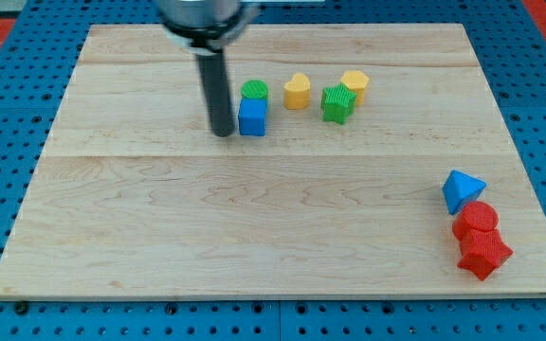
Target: Move red circle towards center leftf
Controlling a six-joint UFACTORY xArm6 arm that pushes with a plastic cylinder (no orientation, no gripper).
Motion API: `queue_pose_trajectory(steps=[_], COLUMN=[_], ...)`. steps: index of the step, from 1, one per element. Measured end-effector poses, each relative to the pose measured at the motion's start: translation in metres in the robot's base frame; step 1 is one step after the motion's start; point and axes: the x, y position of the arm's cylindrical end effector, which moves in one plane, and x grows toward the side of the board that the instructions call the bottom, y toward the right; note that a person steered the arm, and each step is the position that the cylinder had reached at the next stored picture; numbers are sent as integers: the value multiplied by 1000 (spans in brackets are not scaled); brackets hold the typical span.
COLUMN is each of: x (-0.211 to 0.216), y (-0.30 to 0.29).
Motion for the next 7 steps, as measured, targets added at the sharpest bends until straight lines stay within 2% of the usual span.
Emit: queue_pose_trajectory(steps=[1, 2, 3, 5, 6, 7], x=[-4, -4, 24, 40, 106, 199], y=[39, 49, 68, 294, 362, 379])
